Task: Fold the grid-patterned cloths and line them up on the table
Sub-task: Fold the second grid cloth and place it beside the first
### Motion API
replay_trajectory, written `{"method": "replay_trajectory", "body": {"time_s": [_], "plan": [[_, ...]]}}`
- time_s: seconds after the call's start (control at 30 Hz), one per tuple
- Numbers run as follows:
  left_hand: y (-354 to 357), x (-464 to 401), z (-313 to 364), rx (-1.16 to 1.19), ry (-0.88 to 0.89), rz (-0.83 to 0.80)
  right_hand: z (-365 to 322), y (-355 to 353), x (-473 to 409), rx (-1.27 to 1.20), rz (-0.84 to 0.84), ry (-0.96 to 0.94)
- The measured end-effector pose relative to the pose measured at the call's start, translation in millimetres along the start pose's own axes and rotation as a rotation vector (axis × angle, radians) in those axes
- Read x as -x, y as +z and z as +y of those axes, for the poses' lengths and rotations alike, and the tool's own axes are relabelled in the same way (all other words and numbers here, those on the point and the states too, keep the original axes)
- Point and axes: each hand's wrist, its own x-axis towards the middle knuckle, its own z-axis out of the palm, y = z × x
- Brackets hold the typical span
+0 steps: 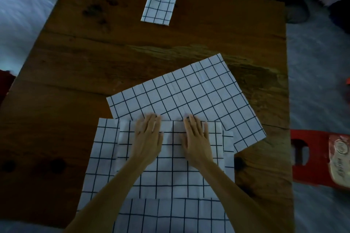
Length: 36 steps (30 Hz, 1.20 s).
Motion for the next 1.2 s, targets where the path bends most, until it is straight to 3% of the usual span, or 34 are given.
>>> {"method": "replay_trajectory", "body": {"time_s": [0.3,0.43,0.63,0.87,1.07,1.2], "plan": [[-6,-21,17,0.092,0.069,0.154,-11,-2,-21,-0.047,0.120,-0.050],[-15,-21,16,0.183,0.062,0.139,-12,-17,-26,-0.046,0.075,-0.154],[-57,-22,19,0.243,0.110,0.196,-19,-61,-22,-0.172,0.138,-0.215],[-123,-9,26,0.295,0.232,0.197,-61,-143,14,-0.269,0.029,-0.182],[-180,15,30,0.279,0.316,0.317,-99,-198,51,-0.158,0.101,-0.139],[-199,36,28,0.325,0.303,0.547,-116,-223,72,-0.214,0.177,-0.033]]}}
